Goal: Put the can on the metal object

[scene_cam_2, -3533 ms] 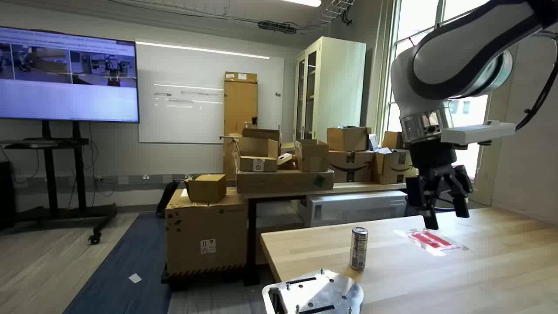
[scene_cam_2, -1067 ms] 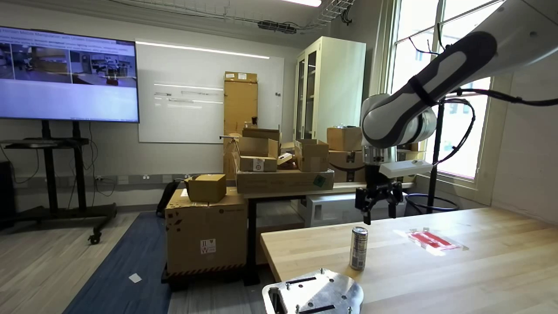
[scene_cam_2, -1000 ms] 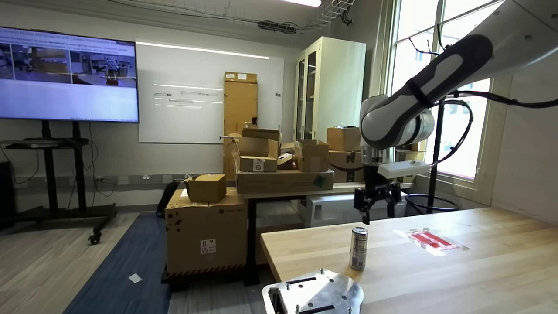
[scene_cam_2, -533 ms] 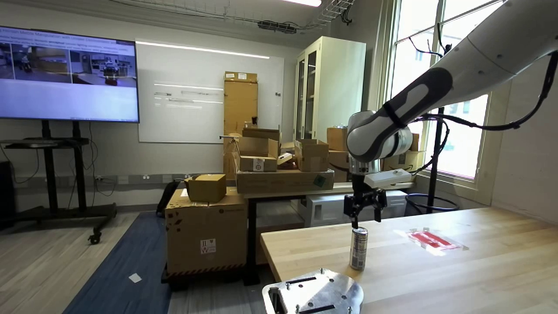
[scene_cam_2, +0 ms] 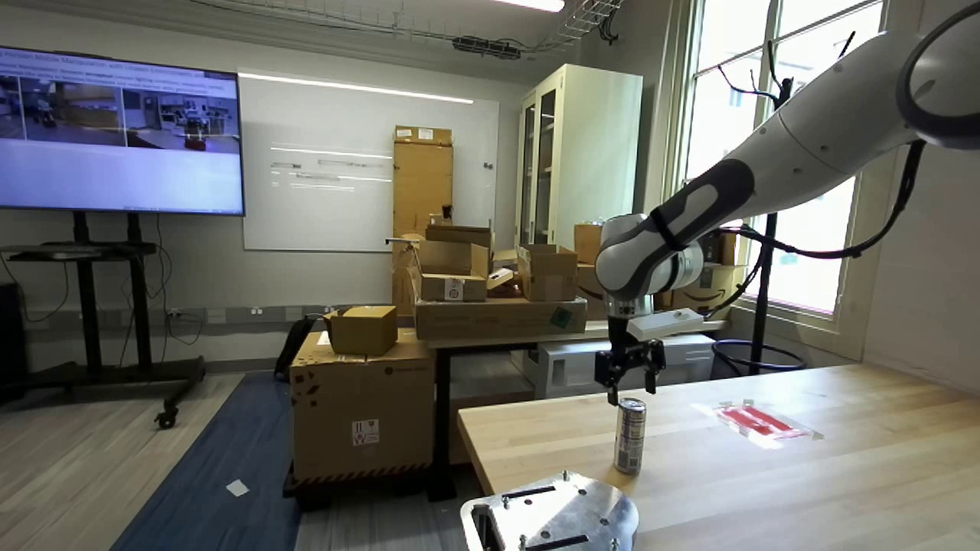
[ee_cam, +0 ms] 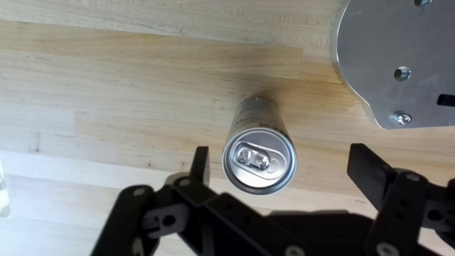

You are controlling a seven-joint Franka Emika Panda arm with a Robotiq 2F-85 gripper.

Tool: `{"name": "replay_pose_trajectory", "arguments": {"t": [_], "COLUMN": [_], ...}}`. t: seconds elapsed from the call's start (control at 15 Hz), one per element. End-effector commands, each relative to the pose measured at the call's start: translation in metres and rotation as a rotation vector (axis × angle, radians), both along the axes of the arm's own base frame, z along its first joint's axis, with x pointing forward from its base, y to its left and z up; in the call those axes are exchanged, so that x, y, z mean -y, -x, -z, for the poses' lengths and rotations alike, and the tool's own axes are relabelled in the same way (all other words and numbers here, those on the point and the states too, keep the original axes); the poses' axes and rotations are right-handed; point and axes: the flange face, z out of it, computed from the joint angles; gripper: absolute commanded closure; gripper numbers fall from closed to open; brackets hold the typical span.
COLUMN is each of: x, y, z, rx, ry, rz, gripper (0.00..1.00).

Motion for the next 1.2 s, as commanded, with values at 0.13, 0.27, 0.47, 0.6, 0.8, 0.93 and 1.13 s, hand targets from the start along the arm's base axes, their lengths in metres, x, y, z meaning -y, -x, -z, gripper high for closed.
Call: {"name": "replay_pose_trajectory", "arguments": {"t": [0.13, 0.27, 0.47, 0.6, 0.8, 0.93, 1.13], "x": [0.007, 0.008, 0.011, 0.013, 0.017, 0.018, 0.017], "y": [-0.021, -0.022, -0.022, -0.02, -0.02, -0.019, -0.017], "z": [0.009, 0.013, 0.017, 0.021, 0.024, 0.028, 0.033], "rx": [-0.024, -0.027, -0.032, -0.037, -0.04, -0.046, -0.054], "ry": [0.011, 0.009, 0.003, 0.002, -0.001, -0.002, -0.003], "rz": [-0.018, -0.015, -0.013, -0.01, -0.005, -0.003, -0.006], "gripper": [0.0, 0.0, 0.0, 0.0, 0.0, 0.0, 0.0]}}
